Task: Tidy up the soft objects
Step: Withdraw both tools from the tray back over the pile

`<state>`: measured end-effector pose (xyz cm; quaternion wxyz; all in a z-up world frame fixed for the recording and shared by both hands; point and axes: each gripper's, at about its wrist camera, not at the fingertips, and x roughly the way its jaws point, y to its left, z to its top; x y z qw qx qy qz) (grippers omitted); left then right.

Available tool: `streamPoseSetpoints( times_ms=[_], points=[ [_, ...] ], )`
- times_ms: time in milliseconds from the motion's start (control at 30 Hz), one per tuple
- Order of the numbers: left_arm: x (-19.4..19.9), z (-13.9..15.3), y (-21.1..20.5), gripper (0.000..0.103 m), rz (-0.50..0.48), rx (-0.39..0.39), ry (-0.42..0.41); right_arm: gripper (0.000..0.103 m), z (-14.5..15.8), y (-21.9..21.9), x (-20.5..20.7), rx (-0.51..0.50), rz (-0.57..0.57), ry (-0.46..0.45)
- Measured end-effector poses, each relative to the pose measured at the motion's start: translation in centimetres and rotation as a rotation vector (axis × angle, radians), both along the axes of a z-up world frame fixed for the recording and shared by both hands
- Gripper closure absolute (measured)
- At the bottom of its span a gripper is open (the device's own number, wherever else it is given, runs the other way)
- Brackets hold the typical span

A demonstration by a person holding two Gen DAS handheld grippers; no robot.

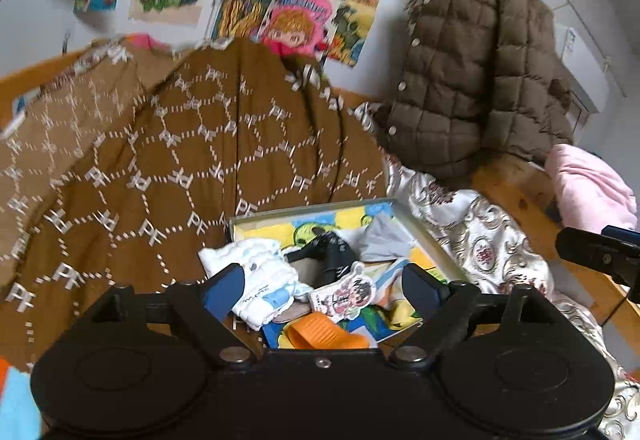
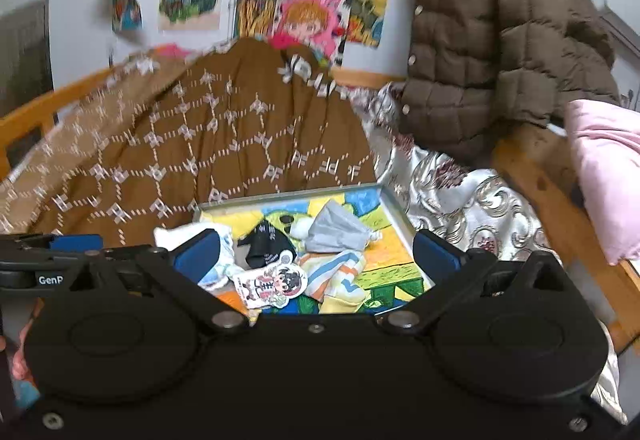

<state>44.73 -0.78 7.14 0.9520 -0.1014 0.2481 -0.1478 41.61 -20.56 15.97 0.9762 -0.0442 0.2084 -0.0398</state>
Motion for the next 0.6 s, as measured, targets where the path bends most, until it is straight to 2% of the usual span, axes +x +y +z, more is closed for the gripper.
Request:
streamPoseSetpoints(
  times_ms=[167, 300, 433, 600],
  points=[
    [-5.1, 3.3, 0.3, 0.008, 0.014, 0.012, -0.085, 0.001, 1.7, -1.0, -6.3, 0.017, 0.013, -0.123],
    [-9.3, 4.9, 0.2, 0.006, 0.018, 0.014, -0.141, 0.001, 2.7, -1.7, -11.4, 0.008, 0.013, -0.196],
    [-13.4, 4.9, -0.2, 0.004, 0.006, 0.004, -0.156, 0.001, 2.9, -2.1, -15.9, 0.040, 0.017, -0.249],
    [-17.5, 3.5, 0.2, 0.001, 0.019, -0.026, -0.148, 0.001, 2.1, -1.9, -21.6, 0.044, 0.029, -0.306]
  ],
)
